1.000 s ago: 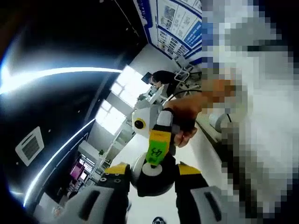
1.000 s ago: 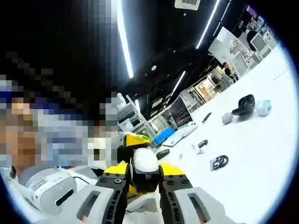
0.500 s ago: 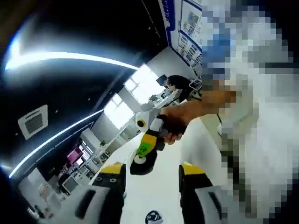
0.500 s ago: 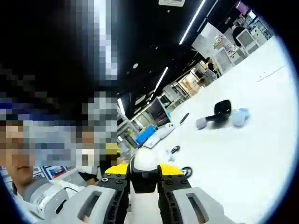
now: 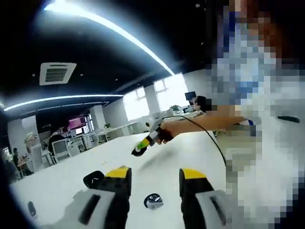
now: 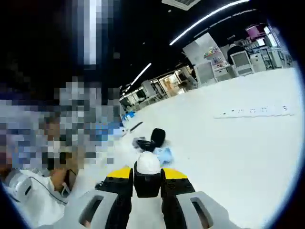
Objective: Pick up the earbuds from the table and place the earbuds into the earbud case
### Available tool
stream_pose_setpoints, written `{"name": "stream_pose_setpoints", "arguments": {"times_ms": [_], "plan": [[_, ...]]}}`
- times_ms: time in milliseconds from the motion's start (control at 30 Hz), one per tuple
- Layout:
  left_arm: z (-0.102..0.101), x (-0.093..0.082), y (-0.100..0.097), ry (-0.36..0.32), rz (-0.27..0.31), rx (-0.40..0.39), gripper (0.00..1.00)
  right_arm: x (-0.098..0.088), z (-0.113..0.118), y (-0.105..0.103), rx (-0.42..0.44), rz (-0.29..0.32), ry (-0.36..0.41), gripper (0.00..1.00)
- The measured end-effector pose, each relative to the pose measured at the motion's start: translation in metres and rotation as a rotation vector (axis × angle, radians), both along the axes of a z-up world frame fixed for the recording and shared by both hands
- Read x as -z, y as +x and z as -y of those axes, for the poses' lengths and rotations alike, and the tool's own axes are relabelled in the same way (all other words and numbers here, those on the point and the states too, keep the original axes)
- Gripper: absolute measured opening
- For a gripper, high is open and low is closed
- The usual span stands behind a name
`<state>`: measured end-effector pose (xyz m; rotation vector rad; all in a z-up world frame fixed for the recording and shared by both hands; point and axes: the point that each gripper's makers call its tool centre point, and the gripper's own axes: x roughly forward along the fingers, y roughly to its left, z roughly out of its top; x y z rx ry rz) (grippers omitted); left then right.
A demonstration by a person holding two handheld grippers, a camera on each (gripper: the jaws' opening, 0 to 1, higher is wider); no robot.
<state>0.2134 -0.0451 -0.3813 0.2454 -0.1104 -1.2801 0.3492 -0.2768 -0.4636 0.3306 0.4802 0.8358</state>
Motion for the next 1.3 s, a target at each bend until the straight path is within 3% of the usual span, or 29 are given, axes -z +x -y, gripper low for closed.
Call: {"name": "stream_pose_setpoints", "arguments": {"times_ms": [67, 133, 200, 267, 333, 367, 433, 467, 500, 600, 700, 833, 1000, 1100, 1167, 1233, 1300], "plan": [[-0.002, 0.0, -0.001, -0.001, 0.001, -0.005, 0.4, 0.006, -0.006, 0.0, -0.017, 0.031, -0.025, 0.21], [-0.004, 0.006, 0.0, 0.039, 0.029, -0.02, 0.39, 0.008, -0.007, 0.006, -0.015, 0.069, -0.028, 0.21], [-0.002, 0.011, -0.002, 0.06, 0.034, -0.017, 0.39, 0.006, -0.01, 0.012, -0.005, 0.149, -0.042, 0.21], [-0.001, 0.012, -0.003, 0.059, 0.026, -0.009, 0.39, 0.01, -0.013, 0.012, -0.02, 0.186, -0.087, 0.21], [0.0, 0.013, -0.004, 0.058, 0.022, -0.003, 0.39, 0.023, -0.019, 0.009, -0.049, 0.232, -0.197, 0.21], [0.0, 0.013, -0.004, 0.058, 0.022, -0.002, 0.39, 0.027, -0.002, 0.027, -0.077, 0.233, -0.225, 0.21], [-0.001, 0.014, -0.003, 0.057, 0.018, -0.003, 0.39, 0.021, 0.007, 0.034, -0.08, 0.273, -0.209, 0.21], [-0.002, 0.014, -0.002, 0.059, 0.016, -0.007, 0.39, 0.028, 0.012, 0.034, -0.104, 0.287, -0.275, 0.21], [-0.002, 0.014, -0.002, 0.061, 0.016, -0.008, 0.39, 0.024, 0.013, 0.037, -0.1, 0.292, -0.248, 0.21], [-0.002, 0.015, -0.003, 0.058, 0.014, -0.008, 0.39, 0.025, 0.027, 0.047, -0.103, 0.286, -0.27, 0.22], [0.001, 0.017, -0.005, 0.063, 0.013, -0.002, 0.39, 0.025, 0.049, 0.063, -0.071, 0.28, -0.332, 0.32], [0.003, 0.023, -0.009, 0.09, 0.016, 0.009, 0.39, 0.014, 0.068, 0.065, -0.033, 0.293, -0.323, 0.42], [0.003, 0.021, -0.007, 0.075, 0.011, 0.006, 0.39, -0.003, 0.086, 0.063, 0.05, 0.307, -0.27, 0.45], [0.001, 0.023, -0.005, 0.066, -0.001, -0.004, 0.39, -0.02, 0.082, 0.052, 0.084, 0.327, -0.202, 0.45], [-0.001, 0.024, -0.003, 0.059, -0.025, -0.015, 0.4, -0.035, 0.082, 0.045, 0.126, 0.344, -0.143, 0.45], [-0.006, 0.028, 0.003, 0.056, -0.077, -0.05, 0.4, -0.043, 0.083, 0.038, 0.2, 0.302, -0.087, 0.45], [-0.008, 0.031, 0.009, 0.048, -0.131, -0.07, 0.39, -0.051, 0.076, 0.025, 0.219, 0.297, -0.096, 0.44]]}}
